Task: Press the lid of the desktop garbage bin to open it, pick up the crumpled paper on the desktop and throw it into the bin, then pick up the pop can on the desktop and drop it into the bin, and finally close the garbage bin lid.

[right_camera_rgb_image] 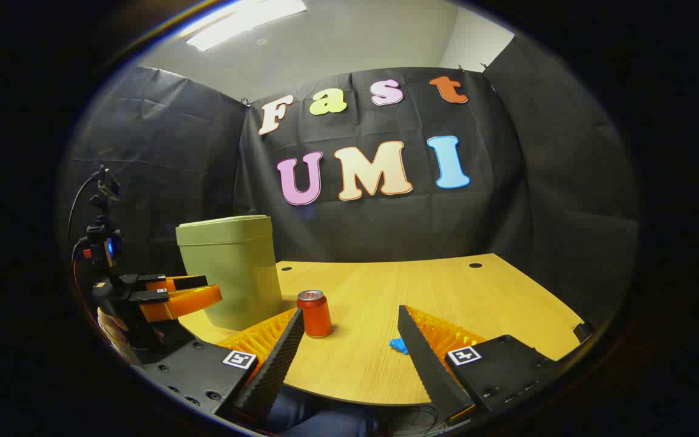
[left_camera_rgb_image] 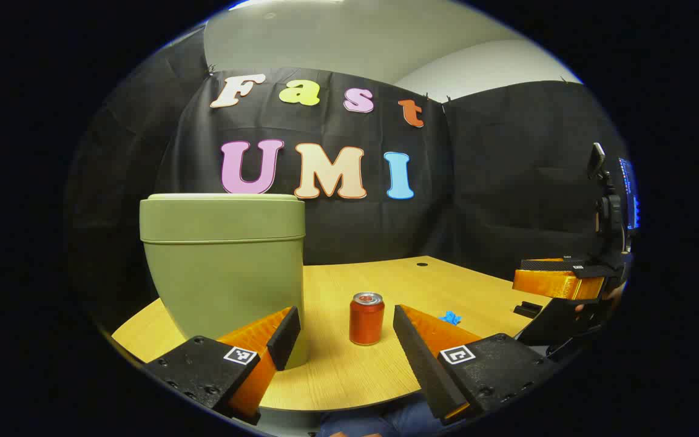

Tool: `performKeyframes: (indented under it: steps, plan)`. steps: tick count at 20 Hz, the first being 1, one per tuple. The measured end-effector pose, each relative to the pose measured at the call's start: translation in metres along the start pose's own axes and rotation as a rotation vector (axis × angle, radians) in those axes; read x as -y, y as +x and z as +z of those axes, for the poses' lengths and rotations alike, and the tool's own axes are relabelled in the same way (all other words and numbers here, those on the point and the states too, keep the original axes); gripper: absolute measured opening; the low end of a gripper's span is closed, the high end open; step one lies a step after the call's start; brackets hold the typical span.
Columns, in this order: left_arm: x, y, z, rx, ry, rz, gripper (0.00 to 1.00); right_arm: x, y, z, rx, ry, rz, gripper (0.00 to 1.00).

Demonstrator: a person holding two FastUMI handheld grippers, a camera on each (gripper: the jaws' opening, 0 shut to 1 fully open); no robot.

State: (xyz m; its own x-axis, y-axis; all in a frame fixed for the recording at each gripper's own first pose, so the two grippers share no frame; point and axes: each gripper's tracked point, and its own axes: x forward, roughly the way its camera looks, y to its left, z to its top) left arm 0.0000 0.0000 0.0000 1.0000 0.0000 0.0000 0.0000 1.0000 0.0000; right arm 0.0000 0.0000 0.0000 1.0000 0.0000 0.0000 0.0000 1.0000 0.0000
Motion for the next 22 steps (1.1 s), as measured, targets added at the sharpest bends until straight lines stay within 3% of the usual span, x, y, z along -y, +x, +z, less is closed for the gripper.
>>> performKeyframes:
  steps: [13,15,22]
  plan:
    - [0.0059,-0.0016,0.0003,-0.002,0.008,-0.014,0.93,0.0035,0.0027,-0.0017,-0.006,0.004,-0.012,1.0]
    - [0.0068,-0.0014,0.0006,-0.002,0.01,-0.016,0.93,0.0045,0.0008,-0.0003,-0.002,0.002,-0.017,0.95]
    - [0.0083,-0.002,0.0008,-0.003,0.02,-0.016,0.9,0.0058,-0.0006,0.0017,0.007,0.013,-0.018,0.98]
